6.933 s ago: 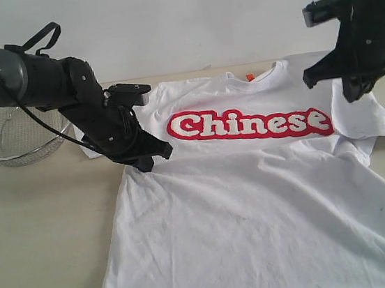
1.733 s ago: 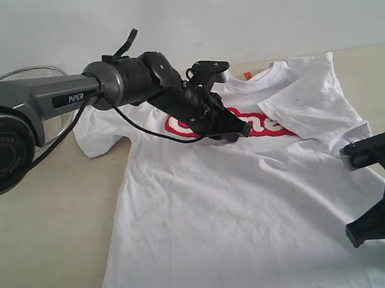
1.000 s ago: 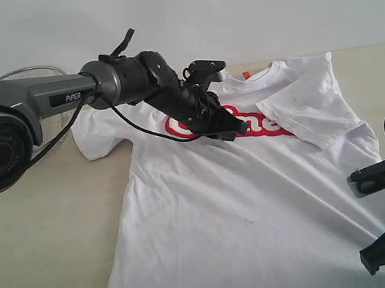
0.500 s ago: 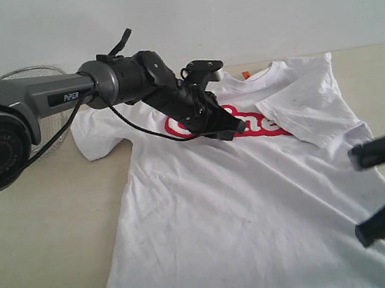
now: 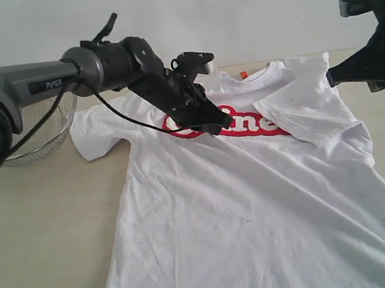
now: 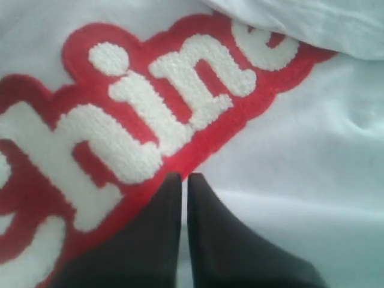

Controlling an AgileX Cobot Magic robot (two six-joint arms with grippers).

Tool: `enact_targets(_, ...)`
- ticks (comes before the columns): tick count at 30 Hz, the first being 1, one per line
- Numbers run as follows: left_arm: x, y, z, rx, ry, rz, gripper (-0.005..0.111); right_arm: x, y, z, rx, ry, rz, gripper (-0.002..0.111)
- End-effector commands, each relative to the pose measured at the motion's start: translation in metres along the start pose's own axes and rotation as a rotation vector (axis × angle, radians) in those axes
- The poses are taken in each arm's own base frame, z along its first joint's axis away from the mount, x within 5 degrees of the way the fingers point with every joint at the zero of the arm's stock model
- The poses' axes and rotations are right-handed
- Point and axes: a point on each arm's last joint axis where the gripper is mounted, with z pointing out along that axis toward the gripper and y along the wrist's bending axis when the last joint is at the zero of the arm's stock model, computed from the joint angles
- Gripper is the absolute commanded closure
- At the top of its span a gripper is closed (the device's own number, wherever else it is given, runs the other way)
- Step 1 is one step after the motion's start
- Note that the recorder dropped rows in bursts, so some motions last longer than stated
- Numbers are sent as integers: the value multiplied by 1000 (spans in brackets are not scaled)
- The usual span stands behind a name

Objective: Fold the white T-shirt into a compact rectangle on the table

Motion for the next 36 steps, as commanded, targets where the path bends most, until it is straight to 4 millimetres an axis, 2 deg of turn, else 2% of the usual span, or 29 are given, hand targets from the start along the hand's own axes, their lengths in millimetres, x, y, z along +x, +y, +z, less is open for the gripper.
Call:
enact_targets(1,-4,-2,-34,32,74,19,102,-33,-6,33,-41,9,-33,109)
enact_targets(6,12,-4,-50,72,167,-26,102,-74,-24,56,-122,11,-24,109)
enact_targets(8,26,-10,-55,75,190,-54,102,-89,-32,74,-174,69,-20,109)
enact_targets(10,45,-19,-59,98,194,-121,102,-98,-35,94,-219,122,-44,109)
enact_targets(13,88,-42,-67,103,228,-183,102,-114,-31,120,-279,118,-73,109)
enact_targets(14,95,-47,-68,98,238,-186,102,-118,-30,125,-285,110,-72,109)
enact_targets(16,125,-61,-73,46,252,-217,102,-125,-29,133,-303,120,-75,109)
enact_targets(19,149,-63,-72,16,284,-250,102,-125,-28,144,-301,140,-86,109)
enact_targets(23,176,-67,-69,22,368,-279,102,-113,-24,166,-308,190,-119,109)
enact_targets(31,194,-69,-69,16,428,-325,102,-102,-25,197,-244,197,-143,109)
enact_targets(36,199,-70,-69,20,444,-336,102,-106,-30,201,-187,141,-134,109)
